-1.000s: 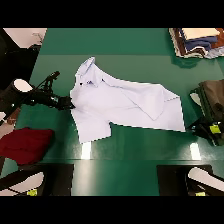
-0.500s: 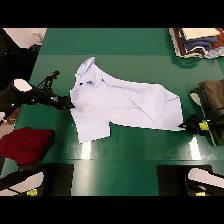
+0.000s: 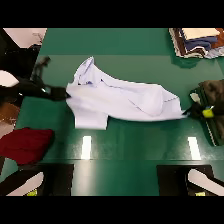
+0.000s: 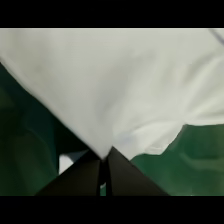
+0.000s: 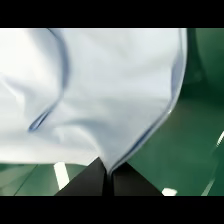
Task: Fold the shirts.
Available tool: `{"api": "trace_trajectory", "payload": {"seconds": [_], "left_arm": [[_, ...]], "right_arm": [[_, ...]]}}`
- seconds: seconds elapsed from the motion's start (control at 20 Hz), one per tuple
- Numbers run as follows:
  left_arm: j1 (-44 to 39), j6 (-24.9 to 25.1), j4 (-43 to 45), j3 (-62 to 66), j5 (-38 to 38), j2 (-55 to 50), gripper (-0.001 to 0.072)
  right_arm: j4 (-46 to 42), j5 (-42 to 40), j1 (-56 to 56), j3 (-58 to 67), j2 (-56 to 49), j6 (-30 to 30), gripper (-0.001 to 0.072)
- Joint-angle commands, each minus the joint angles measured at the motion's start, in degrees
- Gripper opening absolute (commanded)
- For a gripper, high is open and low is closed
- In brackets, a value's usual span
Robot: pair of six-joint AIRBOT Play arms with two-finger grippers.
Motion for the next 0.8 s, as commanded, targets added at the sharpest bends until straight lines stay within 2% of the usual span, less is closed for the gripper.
{"api": "trace_trajectory", "payload": {"seconds": [0.0,0.2,0.45,0.65,0.75], "left_arm": [[0.0,-0.3,0.1,13.0,0.7,7.7,0.0027],[0.0,-0.3,0.2,36.2,0.5,10.6,0.0027],[0.0,-1.4,0.1,59.3,1.0,10.6,0.0027],[0.0,-6.6,-0.6,67.2,1.1,10.7,0.0027],[0.0,-8.5,-3.9,69.1,0.3,10.7,0.0026]], "right_arm": [[0.4,-2.8,3.5,14.0,8.1,5.0,0.0014],[0.3,-8.5,5.5,34.2,14.7,7.5,0.0013],[-0.2,-8.9,4.1,51.8,19.0,8.2,0.0014],[-0.2,-3.0,-2.0,59.5,21.2,9.0,0.0014],[-0.2,1.3,-5.8,62.8,21.4,9.0,0.0013]]}}
